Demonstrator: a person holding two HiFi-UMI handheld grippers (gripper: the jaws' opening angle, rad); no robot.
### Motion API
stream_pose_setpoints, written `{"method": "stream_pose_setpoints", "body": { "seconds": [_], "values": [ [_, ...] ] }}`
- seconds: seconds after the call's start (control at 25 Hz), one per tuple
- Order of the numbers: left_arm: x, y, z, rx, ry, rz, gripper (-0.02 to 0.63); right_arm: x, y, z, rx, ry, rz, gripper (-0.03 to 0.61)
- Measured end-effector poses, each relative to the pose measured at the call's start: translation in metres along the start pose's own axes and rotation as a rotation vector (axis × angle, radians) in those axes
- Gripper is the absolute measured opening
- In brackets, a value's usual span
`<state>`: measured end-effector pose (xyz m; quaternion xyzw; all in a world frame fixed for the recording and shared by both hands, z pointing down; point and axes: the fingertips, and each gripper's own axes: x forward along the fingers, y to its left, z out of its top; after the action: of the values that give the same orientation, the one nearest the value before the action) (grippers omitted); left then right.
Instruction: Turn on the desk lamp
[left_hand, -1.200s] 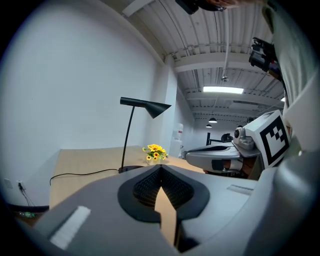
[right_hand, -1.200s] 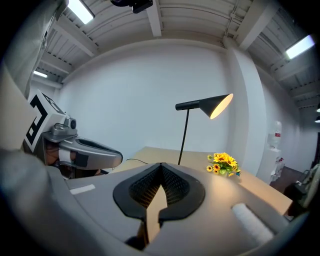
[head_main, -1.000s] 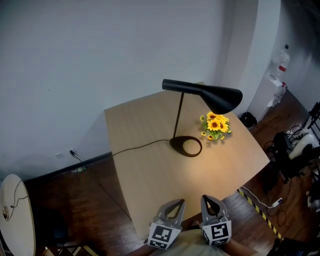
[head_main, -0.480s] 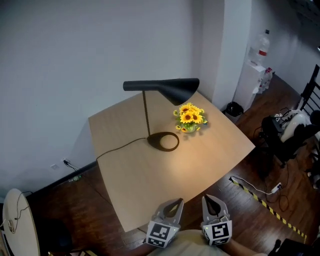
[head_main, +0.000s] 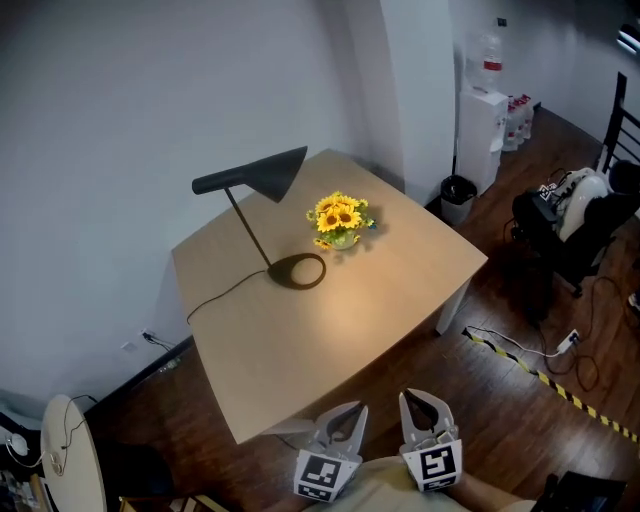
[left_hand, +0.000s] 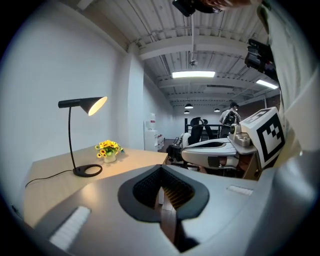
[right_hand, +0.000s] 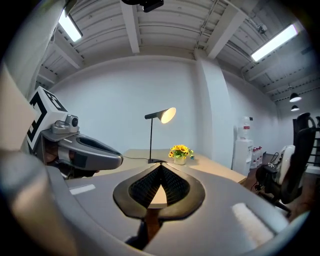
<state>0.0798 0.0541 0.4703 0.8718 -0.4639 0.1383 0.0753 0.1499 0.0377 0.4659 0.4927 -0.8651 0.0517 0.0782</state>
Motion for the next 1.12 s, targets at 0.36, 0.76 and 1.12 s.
{"method": "stream_pose_setpoints", "body": {
  "seconds": [0.36,0.76,1.12],
  "values": [
    [-0.025,-0.024,-0.02,-0.025,0.054,0.079,0.0,-0.026,0.012,-0.019,0.024,0.017,0.083,0.0],
    [-0.076,0.012,-0.036,-0.095,0.016,0.165,0.0,-0.021,0.069,-0.014,-0.04,0.04,0.132,0.0],
    [-0.105,0.035,-0.047,-0.135,-0.021,0.137,0.0,-0.016,0.116,-0.02,-0.092,0.122,0.148,0.0]
  ]
}}
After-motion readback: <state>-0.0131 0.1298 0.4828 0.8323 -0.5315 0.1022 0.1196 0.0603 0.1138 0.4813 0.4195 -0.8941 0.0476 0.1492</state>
